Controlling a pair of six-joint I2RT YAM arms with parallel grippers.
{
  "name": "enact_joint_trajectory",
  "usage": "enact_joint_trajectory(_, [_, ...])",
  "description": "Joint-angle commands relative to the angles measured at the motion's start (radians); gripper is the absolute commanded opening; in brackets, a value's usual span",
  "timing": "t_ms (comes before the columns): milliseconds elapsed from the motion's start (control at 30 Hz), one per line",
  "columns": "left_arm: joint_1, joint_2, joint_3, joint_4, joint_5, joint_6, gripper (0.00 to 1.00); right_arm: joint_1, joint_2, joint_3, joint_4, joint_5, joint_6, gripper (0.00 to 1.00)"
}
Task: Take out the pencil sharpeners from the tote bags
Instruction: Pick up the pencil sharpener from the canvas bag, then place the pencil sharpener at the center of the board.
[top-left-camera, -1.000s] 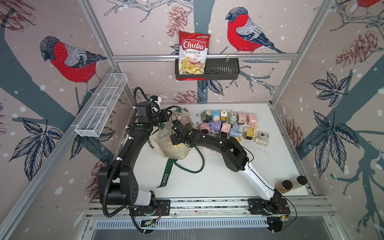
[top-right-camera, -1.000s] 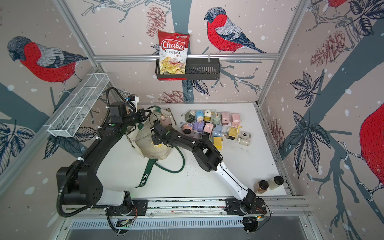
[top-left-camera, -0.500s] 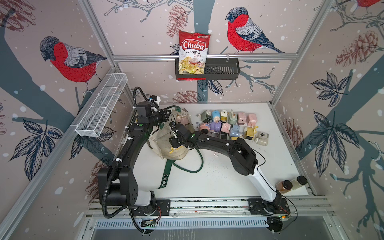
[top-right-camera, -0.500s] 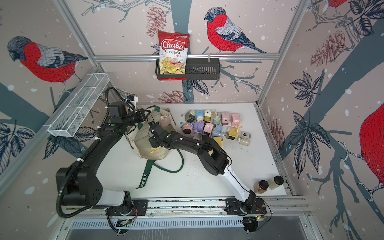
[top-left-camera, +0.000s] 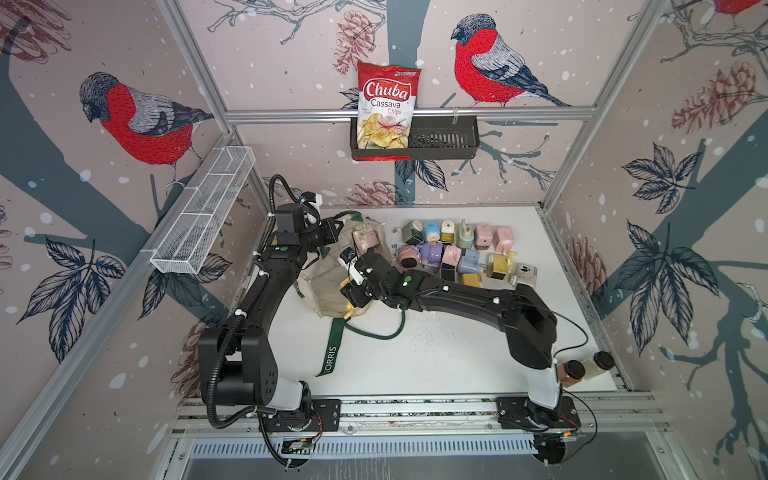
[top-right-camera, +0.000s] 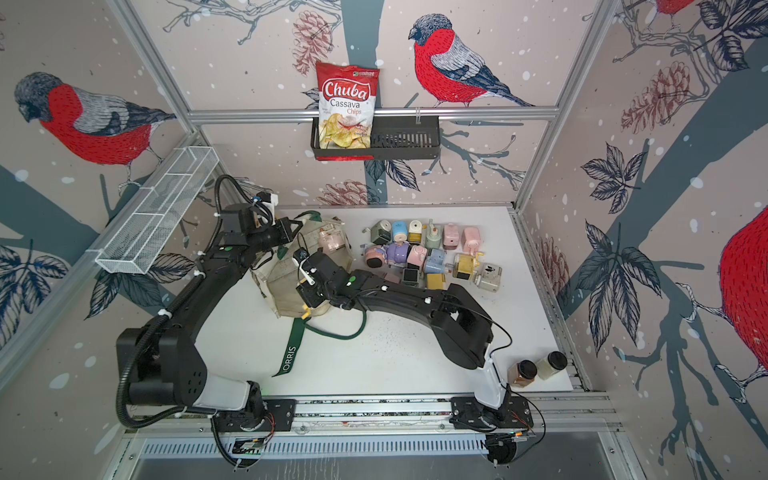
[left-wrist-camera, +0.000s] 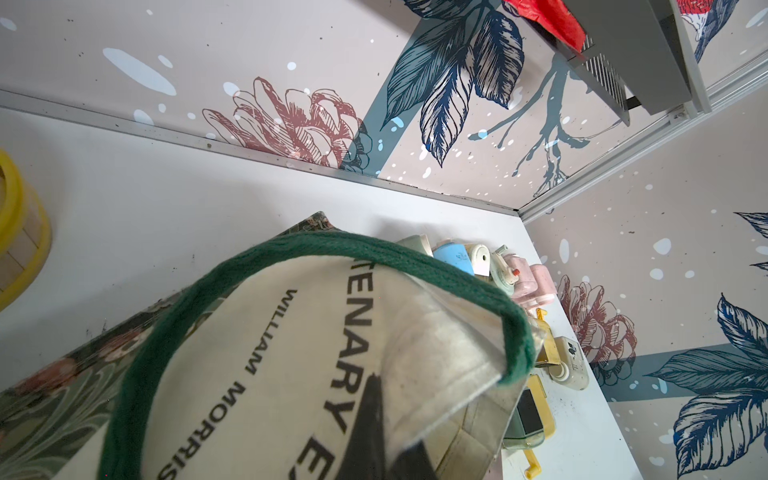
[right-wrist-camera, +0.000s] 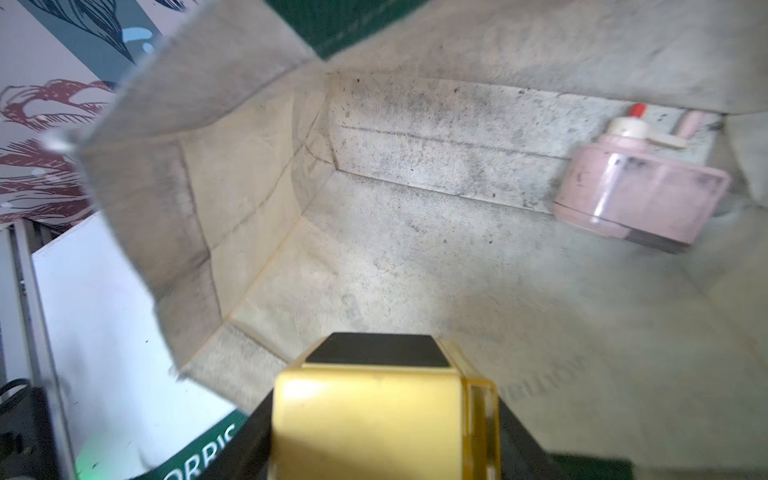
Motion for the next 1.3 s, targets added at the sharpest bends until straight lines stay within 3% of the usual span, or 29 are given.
enact_joint_trajectory(0, [0.001,0.004,-0.007,0.026,-0.012,-0.006,0.00,0.002,-0.133,-0.124,0.063,0.067,0.007,0.52])
enact_joint_trajectory(200, [0.001,0.006,-0.008,0.024,-0.015,-0.008,0.00,-0.069,-0.430,-0.399,0.065,0.173,0.070,0.52])
enact_joint_trajectory(400, [0.000,-0.001,-0.008,0.024,-0.023,-0.009,0.00,-0.290,-0.697,-0.629,-0.017,0.221,0.202,0.51])
enact_joint_trajectory(600, [-0.003,-0.005,-0.008,0.023,-0.020,-0.009,0.00,-0.517,-0.866,-0.818,-0.057,0.223,0.310,0.53])
enact_joint_trajectory(933, [-0.004,-0.019,-0.007,0.028,-0.015,-0.015,0.00,-0.774,-0.852,-0.925,-0.082,0.213,0.344,0.53])
enact_joint_trajectory(1267, [-0.004,-0.024,-0.008,0.028,-0.018,-0.014,0.00,-0.878,-0.660,-0.887,-0.061,0.153,0.324,0.55])
